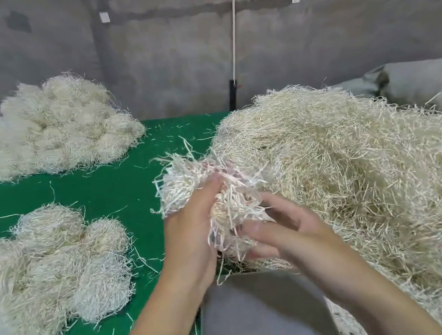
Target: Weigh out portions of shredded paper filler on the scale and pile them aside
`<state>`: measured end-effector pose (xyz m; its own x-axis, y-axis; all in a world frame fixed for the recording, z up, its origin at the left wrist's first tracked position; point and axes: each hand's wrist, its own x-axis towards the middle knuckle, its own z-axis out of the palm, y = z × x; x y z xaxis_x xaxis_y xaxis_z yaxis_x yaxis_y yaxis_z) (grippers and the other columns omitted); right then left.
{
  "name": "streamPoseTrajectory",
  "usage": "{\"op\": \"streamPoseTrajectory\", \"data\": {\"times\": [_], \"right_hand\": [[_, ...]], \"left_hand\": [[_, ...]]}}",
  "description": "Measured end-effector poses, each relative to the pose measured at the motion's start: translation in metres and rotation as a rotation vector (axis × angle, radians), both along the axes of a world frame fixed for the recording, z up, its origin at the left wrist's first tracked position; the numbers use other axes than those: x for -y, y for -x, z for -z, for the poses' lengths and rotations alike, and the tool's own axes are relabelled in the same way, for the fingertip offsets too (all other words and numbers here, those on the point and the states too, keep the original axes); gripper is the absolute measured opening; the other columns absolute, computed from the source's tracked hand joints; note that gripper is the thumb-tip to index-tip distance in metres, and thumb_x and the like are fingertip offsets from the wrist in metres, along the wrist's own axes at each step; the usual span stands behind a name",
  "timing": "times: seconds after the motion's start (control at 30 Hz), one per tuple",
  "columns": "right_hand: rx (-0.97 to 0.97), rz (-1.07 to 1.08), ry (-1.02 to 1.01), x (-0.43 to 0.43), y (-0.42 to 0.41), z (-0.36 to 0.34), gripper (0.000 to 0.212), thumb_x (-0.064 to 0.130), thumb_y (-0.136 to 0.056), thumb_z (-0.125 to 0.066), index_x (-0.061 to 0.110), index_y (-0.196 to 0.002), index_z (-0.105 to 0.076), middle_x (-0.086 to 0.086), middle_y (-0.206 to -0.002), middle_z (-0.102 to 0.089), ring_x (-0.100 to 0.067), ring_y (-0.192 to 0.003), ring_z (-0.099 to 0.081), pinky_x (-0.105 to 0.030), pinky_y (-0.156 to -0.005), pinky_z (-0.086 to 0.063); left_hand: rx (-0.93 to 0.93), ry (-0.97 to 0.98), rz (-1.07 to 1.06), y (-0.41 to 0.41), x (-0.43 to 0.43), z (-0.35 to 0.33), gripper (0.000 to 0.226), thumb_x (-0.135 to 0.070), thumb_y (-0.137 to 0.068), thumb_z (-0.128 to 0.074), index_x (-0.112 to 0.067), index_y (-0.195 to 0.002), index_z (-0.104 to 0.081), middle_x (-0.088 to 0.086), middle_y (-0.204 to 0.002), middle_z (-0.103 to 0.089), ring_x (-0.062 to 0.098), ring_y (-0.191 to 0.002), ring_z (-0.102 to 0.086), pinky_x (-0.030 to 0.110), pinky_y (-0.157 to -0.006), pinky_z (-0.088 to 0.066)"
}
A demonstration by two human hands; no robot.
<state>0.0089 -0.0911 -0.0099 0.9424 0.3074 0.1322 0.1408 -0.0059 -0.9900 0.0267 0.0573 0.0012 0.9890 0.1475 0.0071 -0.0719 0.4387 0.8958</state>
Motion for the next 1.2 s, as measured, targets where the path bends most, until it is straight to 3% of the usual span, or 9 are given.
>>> {"op": "streamPoseTrajectory", "data": {"times": [0.13, 0.23, 0.33, 0.47, 0.63, 0.73, 0.93, 1.07, 1.2], "right_hand": [[0.054, 0.226, -0.228, 0.042, 0.009, 0.006, 0.039, 0.054, -0.068, -0.077, 0.024, -0.094, -0.076, -0.007, -0.104, -0.074, -0.026, -0.093, -0.072, -0.027, -0.06, -0.057], [0.019, 0.385, -0.275, 0.059, 0.009, 0.017, 0.023, 0.038, -0.076, -0.064, 0.023, -0.088, -0.076, -0.011, -0.099, -0.073, -0.023, -0.084, -0.071, -0.027, -0.056, -0.055], [-0.008, 0.427, -0.158, 0.059, 0.011, 0.029, 0.016, 0.03, -0.085, -0.061, 0.024, -0.091, -0.075, -0.005, -0.099, -0.074, -0.018, -0.089, -0.072, -0.03, -0.069, -0.053], [0.014, 0.416, 0.208, 0.051, 0.015, 0.039, 0.019, 0.032, -0.089, -0.062, 0.042, -0.106, -0.063, 0.032, -0.097, -0.067, 0.017, -0.089, -0.061, -0.007, -0.068, -0.046], [0.007, 0.46, 0.317, 0.051, 0.013, 0.041, 0.028, 0.031, -0.092, -0.064, 0.037, -0.118, -0.058, 0.023, -0.115, -0.057, 0.029, -0.089, -0.051, 0.005, -0.06, -0.038], [0.037, 0.466, 0.271, 0.051, 0.014, 0.04, 0.024, 0.034, -0.09, -0.064, 0.042, -0.113, -0.062, 0.024, -0.115, -0.062, 0.021, -0.097, -0.056, 0.0, -0.067, -0.045], [0.144, 0.292, 0.442, 0.054, 0.03, 0.041, 0.029, 0.056, -0.088, -0.057, 0.064, -0.116, -0.055, 0.035, -0.118, -0.06, 0.01, -0.112, -0.056, -0.014, -0.088, -0.046], [0.176, 0.072, 0.754, 0.049, 0.032, 0.042, 0.043, 0.07, -0.078, -0.046, 0.06, -0.12, -0.054, 0.046, -0.123, -0.047, 0.018, -0.113, -0.048, -0.004, -0.086, -0.038], [0.147, -0.001, 0.802, 0.043, 0.032, 0.039, 0.035, 0.054, -0.086, -0.062, 0.07, -0.113, -0.046, 0.062, -0.121, -0.03, 0.031, -0.115, -0.035, 0.005, -0.09, -0.028]], "left_hand": [[0.046, -0.442, -0.109, 0.006, -0.026, -0.015, 0.034, -0.052, -0.051, -0.079, -0.027, -0.072, -0.071, -0.029, -0.063, -0.066, -0.009, -0.063, -0.06, 0.018, -0.087, -0.043], [0.091, -0.956, 0.336, 0.016, -0.019, -0.017, 0.032, -0.055, -0.069, -0.077, -0.052, -0.097, -0.063, -0.026, -0.091, -0.071, 0.0, -0.067, -0.066, 0.018, -0.062, -0.055], [-0.066, -1.514, 0.668, 0.021, 0.006, 0.018, 0.099, -0.069, -0.063, -0.071, -0.055, -0.145, -0.016, -0.027, -0.151, -0.029, 0.01, -0.121, -0.053, 0.036, -0.098, -0.048], [0.077, -1.721, 0.633, 0.025, 0.011, 0.037, 0.119, -0.069, -0.062, -0.074, -0.05, -0.147, 0.008, -0.018, -0.158, 0.0, 0.014, -0.147, -0.01, 0.043, -0.114, -0.026], [0.155, -1.78, 0.733, 0.021, -0.005, 0.018, 0.127, -0.059, -0.062, -0.076, -0.06, -0.134, 0.028, -0.035, -0.148, 0.021, 0.013, -0.139, -0.027, 0.038, -0.101, -0.038], [0.133, -1.661, 0.82, 0.014, -0.012, 0.009, 0.127, -0.066, -0.052, -0.081, -0.075, -0.125, 0.022, -0.056, -0.122, 0.008, -0.002, -0.077, -0.052, 0.019, -0.062, -0.04], [0.363, -1.499, 0.993, -0.006, -0.019, 0.028, 0.055, -0.053, -0.082, -0.066, -0.066, -0.126, -0.036, -0.055, -0.124, -0.033, -0.027, -0.109, -0.039, 0.013, -0.098, -0.034], [0.388, -1.436, 1.105, -0.02, -0.015, 0.032, 0.033, -0.032, -0.091, -0.056, -0.059, -0.11, -0.054, -0.047, -0.106, -0.049, -0.019, -0.085, -0.054, 0.013, -0.061, -0.048], [0.378, -1.325, 1.13, -0.032, -0.032, 0.031, 0.033, -0.053, -0.084, -0.062, -0.063, -0.114, -0.05, -0.056, -0.111, -0.042, -0.032, -0.093, -0.046, -0.005, -0.064, -0.041]]}}
